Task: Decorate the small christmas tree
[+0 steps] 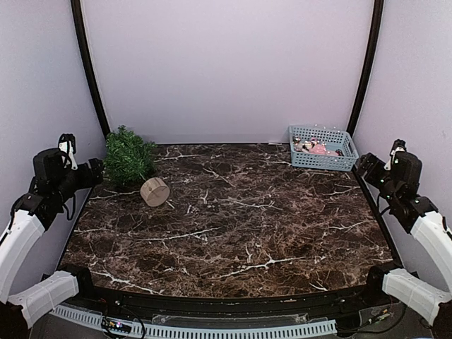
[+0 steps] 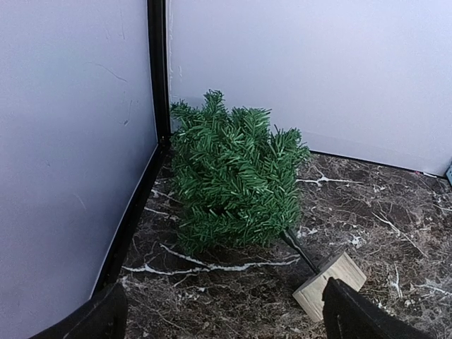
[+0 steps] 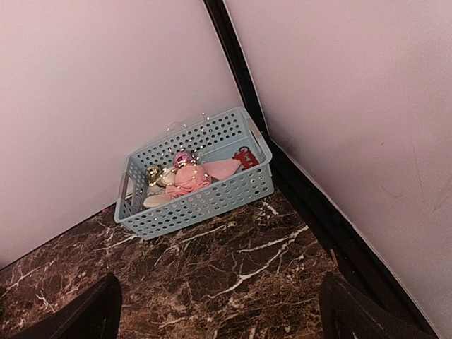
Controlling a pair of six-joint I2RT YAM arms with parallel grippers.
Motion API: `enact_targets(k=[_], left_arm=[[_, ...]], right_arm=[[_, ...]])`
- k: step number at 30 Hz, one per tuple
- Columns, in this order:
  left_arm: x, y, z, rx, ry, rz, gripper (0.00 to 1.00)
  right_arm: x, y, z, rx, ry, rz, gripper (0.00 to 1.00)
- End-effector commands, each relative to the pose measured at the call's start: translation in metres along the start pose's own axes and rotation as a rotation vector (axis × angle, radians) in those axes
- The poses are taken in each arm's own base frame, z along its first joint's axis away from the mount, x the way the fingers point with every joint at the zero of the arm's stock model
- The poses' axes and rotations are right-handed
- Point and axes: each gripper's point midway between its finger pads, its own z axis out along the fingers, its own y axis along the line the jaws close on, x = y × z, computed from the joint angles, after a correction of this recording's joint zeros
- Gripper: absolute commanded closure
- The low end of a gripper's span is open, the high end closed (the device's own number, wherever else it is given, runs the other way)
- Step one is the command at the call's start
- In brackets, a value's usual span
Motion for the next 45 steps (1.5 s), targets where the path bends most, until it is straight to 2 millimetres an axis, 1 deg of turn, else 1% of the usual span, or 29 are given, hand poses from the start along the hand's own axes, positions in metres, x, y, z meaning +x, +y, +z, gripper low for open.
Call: enact_targets(k=[1,5,6,7,8,11,12,13,14,15,16,17,19,22,26,30,31,32,33,34,35,36,39,40,41,42,43,44,45], left_arm=[[-0.017,-0.004,-0.007,0.024,-0.043,-0.016,0.01],[-0.021,-0.005,-0.012,0.035,-0.079,-0.055,0.01],[-0.018,-0.006,-0.012,0.047,-0.077,-0.065,0.01],[-0.021,-0.009,-0.014,0.064,-0.096,-0.085,0.01],[-0.015,-0.015,-0.012,0.103,-0.083,-0.091,0.01],[-0.007,-0.036,-0.005,0.225,-0.047,-0.162,0.01],[0.001,-0.039,0.004,0.232,-0.005,-0.183,0.01],[0.003,-0.044,0.008,0.254,0.021,-0.224,0.02],[0.015,-0.048,0.019,0.255,0.080,-0.239,0.02],[0.017,-0.052,0.023,0.264,0.106,-0.270,0.02],[0.029,-0.057,0.033,0.267,0.160,-0.277,0.03],[0.030,-0.062,0.037,0.274,0.178,-0.298,0.03],[0.048,-0.073,0.055,0.279,0.250,-0.328,0.03],[0.057,-0.091,0.069,0.319,0.306,-0.397,0.03],[0.075,-0.095,0.097,0.280,0.369,-0.437,0.04],[0.079,-0.101,0.119,0.285,0.373,-0.475,0.17],[0.075,-0.103,0.123,0.288,0.369,-0.486,0.21],[0.081,-0.104,0.131,0.280,0.385,-0.488,0.24],[0.074,-0.106,0.136,0.284,0.375,-0.490,0.30],[0.083,-0.105,0.143,0.270,0.399,-0.488,0.33],[0.079,-0.105,0.149,0.259,0.390,-0.487,0.39],[0.086,-0.104,0.155,0.239,0.408,-0.487,0.41],[0.089,-0.101,0.168,0.206,0.397,-0.503,0.43],[0.095,-0.101,0.174,0.199,0.408,-0.504,0.44],[0.092,-0.103,0.179,0.203,0.405,-0.508,0.44],[0.102,-0.102,0.185,0.192,0.430,-0.506,0.45],[0.098,-0.104,0.189,0.195,0.426,-0.507,0.46],[0.105,-0.104,0.194,0.185,0.440,-0.506,0.46],[0.105,-0.102,0.197,0.175,0.434,-0.507,0.46]], right_arm=[[-0.019,0.009,-0.005,-0.042,-0.057,0.064,0.01],[-0.016,0.009,-0.008,-0.047,-0.035,0.057,0.01],[-0.015,0.011,-0.008,-0.057,-0.030,0.051,0.01],[-0.012,0.014,-0.008,-0.077,-0.019,0.039,0.01],[-0.010,0.021,-0.007,-0.114,-0.008,0.009,0.01],[-0.003,0.041,-0.004,-0.212,0.062,-0.058,0.01],[0.002,0.046,-0.002,-0.231,0.097,-0.077,0.01],[0.006,0.049,0.001,-0.240,0.128,-0.087,0.01],[0.013,0.051,0.005,-0.238,0.161,-0.096,0.01],[0.019,0.052,0.009,-0.236,0.189,-0.105,0.01],[0.028,0.057,0.013,-0.254,0.226,-0.113,0.01],[0.034,0.062,0.015,-0.265,0.246,-0.121,0.01],[0.046,0.071,0.017,-0.281,0.277,-0.129,0.01],[0.062,0.089,0.019,-0.329,0.305,-0.118,0.01],[0.076,0.106,0.022,-0.369,0.330,-0.109,0.01],[0.082,0.119,0.024,-0.393,0.354,-0.132,0.01],[0.082,0.119,0.025,-0.378,0.351,-0.142,0.01],[0.082,0.121,0.026,-0.377,0.350,-0.148,0.01],[0.083,0.122,0.026,-0.375,0.354,-0.153,0.01],[0.084,0.123,0.027,-0.373,0.358,-0.156,0.01],[0.084,0.123,0.027,-0.369,0.360,-0.158,0.01],[0.084,0.123,0.028,-0.366,0.360,-0.158,0.01],[0.084,0.124,0.027,-0.363,0.356,-0.149,0.01],[0.084,0.124,0.027,-0.363,0.353,-0.145,0.01],[0.085,0.124,0.028,-0.362,0.354,-0.143,0.01],[0.084,0.125,0.028,-0.362,0.351,-0.141,0.01],[0.084,0.125,0.029,-0.362,0.352,-0.139,0.01],[0.084,0.126,0.029,-0.364,0.355,-0.139,0.01],[0.084,0.127,0.030,-0.365,0.356,-0.138,0.01]])
